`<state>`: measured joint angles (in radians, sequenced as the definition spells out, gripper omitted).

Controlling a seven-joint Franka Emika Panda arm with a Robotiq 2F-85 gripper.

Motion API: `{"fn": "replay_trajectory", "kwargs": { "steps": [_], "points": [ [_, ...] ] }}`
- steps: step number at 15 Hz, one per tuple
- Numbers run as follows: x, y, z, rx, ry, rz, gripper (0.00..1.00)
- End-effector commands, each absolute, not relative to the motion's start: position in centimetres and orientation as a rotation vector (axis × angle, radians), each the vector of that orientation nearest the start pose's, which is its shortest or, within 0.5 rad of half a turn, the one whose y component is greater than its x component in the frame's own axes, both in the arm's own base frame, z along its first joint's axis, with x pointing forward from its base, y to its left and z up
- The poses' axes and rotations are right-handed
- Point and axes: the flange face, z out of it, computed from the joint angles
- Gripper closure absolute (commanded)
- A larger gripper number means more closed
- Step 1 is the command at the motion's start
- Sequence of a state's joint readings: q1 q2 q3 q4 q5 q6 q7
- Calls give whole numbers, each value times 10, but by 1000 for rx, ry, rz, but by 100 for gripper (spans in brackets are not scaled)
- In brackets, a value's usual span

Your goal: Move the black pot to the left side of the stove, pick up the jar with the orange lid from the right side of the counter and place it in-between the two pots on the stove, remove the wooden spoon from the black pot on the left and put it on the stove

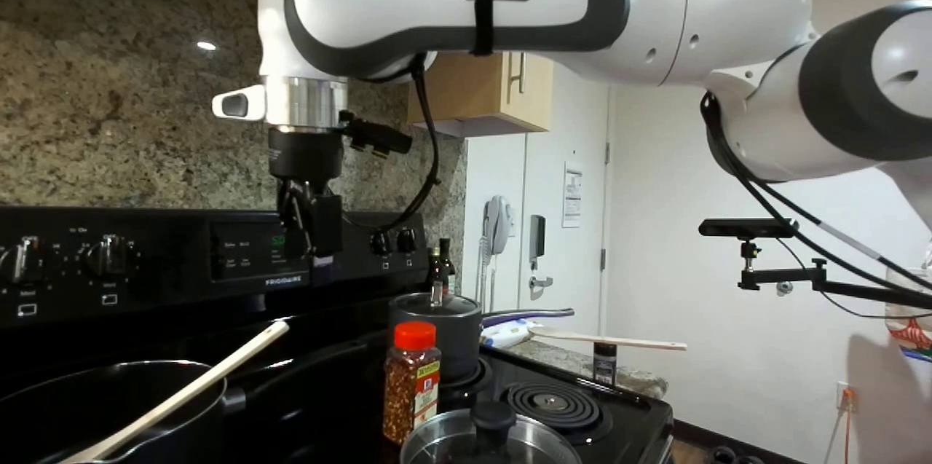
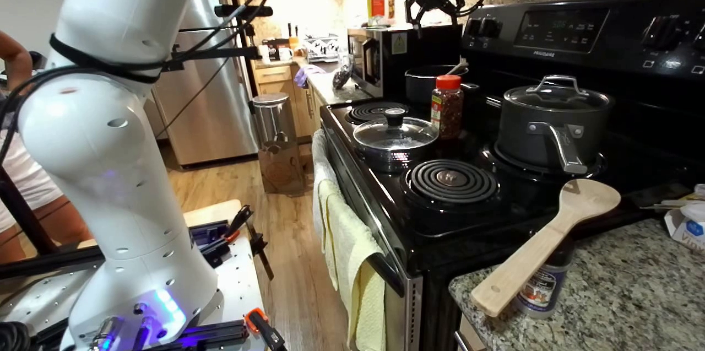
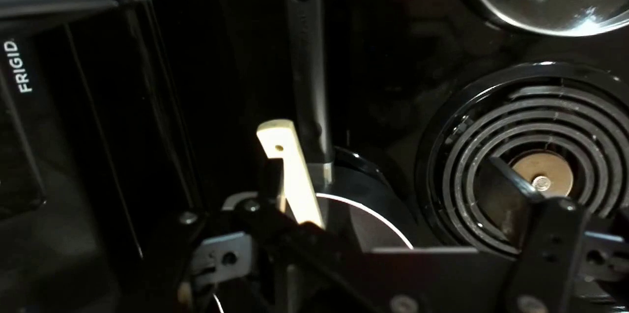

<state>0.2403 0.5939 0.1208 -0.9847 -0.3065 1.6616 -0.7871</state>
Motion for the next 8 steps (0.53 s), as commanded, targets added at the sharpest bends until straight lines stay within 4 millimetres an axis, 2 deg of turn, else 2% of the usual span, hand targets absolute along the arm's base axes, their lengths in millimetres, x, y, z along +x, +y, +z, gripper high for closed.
{"fn": "replay_trajectory", "kwargs": {
  "steps": [1,4,8],
  "points": [
    [720,220,518,-2817,-1977,-151,0],
    [729,234,486,-2739,-2075,-74,0],
    [744,239,444,-2720,-2186,27,0]
  ]
}}
